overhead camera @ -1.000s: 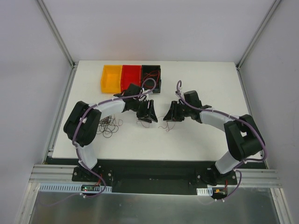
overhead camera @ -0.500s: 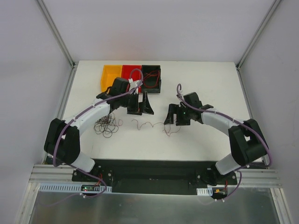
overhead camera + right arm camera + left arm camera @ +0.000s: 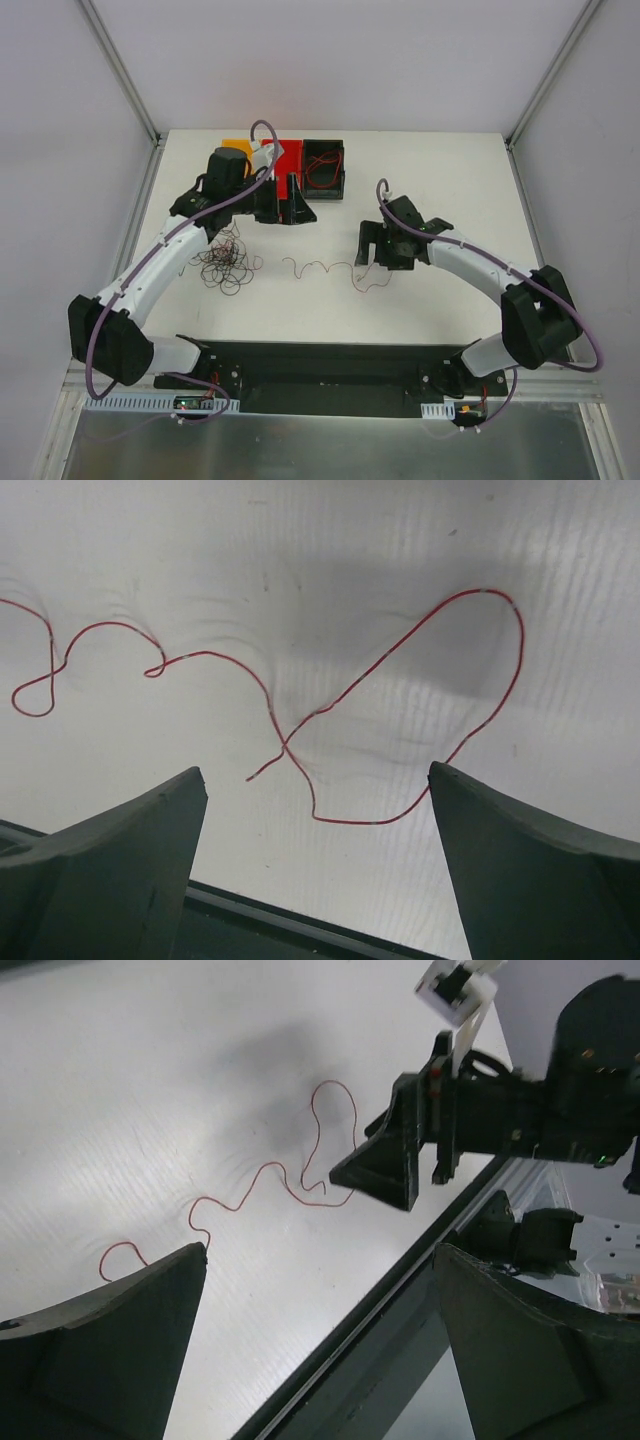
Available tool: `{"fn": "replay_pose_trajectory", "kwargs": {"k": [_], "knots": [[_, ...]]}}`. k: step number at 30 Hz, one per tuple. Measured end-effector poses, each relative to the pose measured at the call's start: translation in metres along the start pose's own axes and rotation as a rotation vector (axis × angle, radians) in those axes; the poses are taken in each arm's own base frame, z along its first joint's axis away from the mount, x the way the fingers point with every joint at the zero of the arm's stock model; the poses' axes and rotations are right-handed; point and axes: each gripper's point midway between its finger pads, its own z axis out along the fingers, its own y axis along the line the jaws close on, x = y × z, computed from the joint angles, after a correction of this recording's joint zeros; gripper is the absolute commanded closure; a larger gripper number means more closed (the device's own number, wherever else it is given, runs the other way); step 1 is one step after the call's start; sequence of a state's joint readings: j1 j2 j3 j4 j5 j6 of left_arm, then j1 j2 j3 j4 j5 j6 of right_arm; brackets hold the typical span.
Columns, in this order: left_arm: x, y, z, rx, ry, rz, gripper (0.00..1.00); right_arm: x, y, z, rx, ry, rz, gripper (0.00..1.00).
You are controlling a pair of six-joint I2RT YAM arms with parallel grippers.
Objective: Untangle the cables
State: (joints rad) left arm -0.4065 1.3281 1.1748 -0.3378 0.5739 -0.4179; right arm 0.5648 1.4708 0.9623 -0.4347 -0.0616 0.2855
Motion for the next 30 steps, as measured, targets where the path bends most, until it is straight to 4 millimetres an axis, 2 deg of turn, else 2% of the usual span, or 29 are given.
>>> {"fn": "replay_pose_trajectory", "kwargs": {"k": [3,7,10,15,18,23,27,30], "knots": [[-0.014,-0.006,-0.010,-0.011,-0.061,0.046,0.13,0.005,0.011,0.003,-0.008,0.002,0.008,0.05],[-0.010,-0.001,-0.010,-0.028,-0.065,0.034,0.35,0.011,0.020,0.016,0.030,0.009,0.029,0.10],[0.016,0.021,0.006,-0.072,0.004,-0.028,0.46,0.011,0.021,0.020,0.044,-0.002,0.057,0.14],[0.066,0.066,0.038,-0.217,0.138,-0.125,0.70,0.002,0.025,0.024,0.017,-0.040,0.085,0.22],[0.081,0.082,0.050,-0.281,0.178,-0.158,0.74,-0.001,0.022,0.029,0.013,-0.046,0.089,0.24],[0.089,0.097,0.056,-0.335,0.172,-0.179,0.80,-0.002,0.015,0.039,0.028,-0.037,0.072,0.27],[0.091,0.106,0.059,-0.363,0.159,-0.189,0.85,-0.003,0.010,0.042,0.026,-0.042,0.045,0.22],[0.094,0.112,0.066,-0.371,0.162,-0.203,0.88,-0.004,0.016,0.047,-0.013,-0.038,-0.003,0.19]]}}
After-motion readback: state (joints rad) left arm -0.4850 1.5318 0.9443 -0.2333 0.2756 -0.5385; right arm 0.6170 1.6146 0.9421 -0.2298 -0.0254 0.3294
